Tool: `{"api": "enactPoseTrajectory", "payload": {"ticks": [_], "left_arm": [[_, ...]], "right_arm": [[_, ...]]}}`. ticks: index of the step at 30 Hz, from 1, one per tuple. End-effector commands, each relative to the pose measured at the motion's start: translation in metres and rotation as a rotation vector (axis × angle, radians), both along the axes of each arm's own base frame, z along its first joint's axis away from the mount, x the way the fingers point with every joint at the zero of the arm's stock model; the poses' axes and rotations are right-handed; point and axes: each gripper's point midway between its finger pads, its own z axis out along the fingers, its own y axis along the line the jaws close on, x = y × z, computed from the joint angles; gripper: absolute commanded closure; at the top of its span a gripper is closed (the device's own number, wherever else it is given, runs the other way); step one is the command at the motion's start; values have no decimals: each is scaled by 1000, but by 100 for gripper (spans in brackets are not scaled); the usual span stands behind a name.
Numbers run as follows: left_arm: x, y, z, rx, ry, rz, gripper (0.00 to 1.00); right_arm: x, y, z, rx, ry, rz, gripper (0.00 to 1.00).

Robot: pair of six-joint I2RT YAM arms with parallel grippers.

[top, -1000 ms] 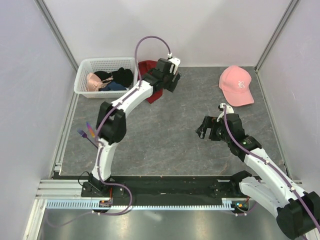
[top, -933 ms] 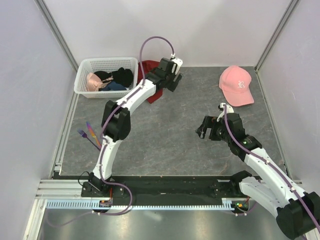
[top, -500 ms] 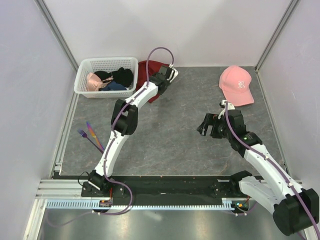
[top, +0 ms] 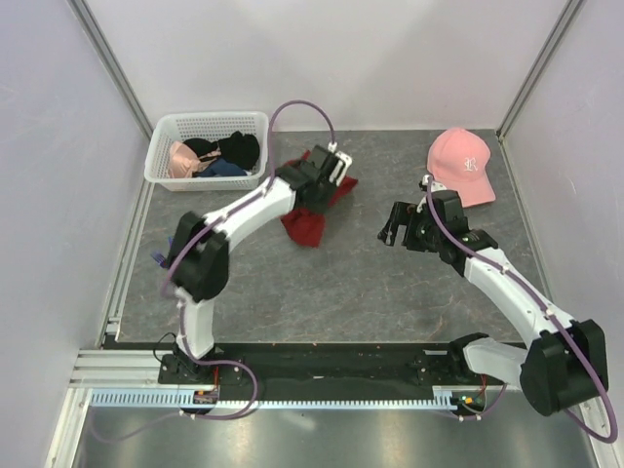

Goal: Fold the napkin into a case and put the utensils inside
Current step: Pick up the crumpled napkin from the center of the board.

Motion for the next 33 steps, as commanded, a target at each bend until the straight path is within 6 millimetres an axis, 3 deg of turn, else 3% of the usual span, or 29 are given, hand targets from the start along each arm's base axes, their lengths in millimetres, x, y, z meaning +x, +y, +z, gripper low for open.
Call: {"api": "enactPoseTrajectory", "payload": {"ticks": [1, 2, 3, 4, 5, 7, 9, 16, 19, 23, 28, 29, 31, 32, 33], "left_arm": [[-111, -26, 32, -207, 77, -14, 97], [-135, -14, 5, -174, 136, 1, 96], [-150, -14, 3, -198, 166, -18, 94], [-162, -14, 10, -234, 166, -38, 85], [-176, -3, -5, -219, 202, -21, 78], [-184, 3, -6, -238, 204, -17, 58], [-195, 5, -4, -272, 218, -41, 51], [-212, -2, -16, -291, 290, -104, 52], [-223, 3, -20, -306, 318, -81, 41], [-227, 9, -7, -351, 297, -42, 33], [-229, 23, -10, -361, 295, 97, 33], [-229, 25, -11, -360, 292, 113, 34], [-232, 26, -12, -370, 303, 128, 39], [-233, 27, -12, -374, 300, 133, 39], [-233, 29, -12, -376, 298, 142, 40]], "right_arm": [[22, 3, 13, 2, -16, -24, 2], [22, 4, 10, 5, -4, -19, 2], [22, 6, 8, 9, 7, -11, 2], [22, 9, 3, 13, 25, 9, 2], [23, 10, 0, 10, 35, 14, 2], [24, 8, -7, -8, 52, 15, 2], [27, 5, -11, -24, 55, 2, 2], [24, 13, -28, 12, 122, 12, 2], [23, 23, -37, 41, 139, 59, 2], [29, 27, -46, 32, 151, 98, 2], [58, 33, -47, -48, 113, 108, 7], [61, 36, -53, -71, 124, 110, 9], [76, 36, -47, -120, 102, 98, 13], [78, 37, -55, -150, 124, 98, 16], [88, 40, -48, -167, 104, 93, 17]]}}
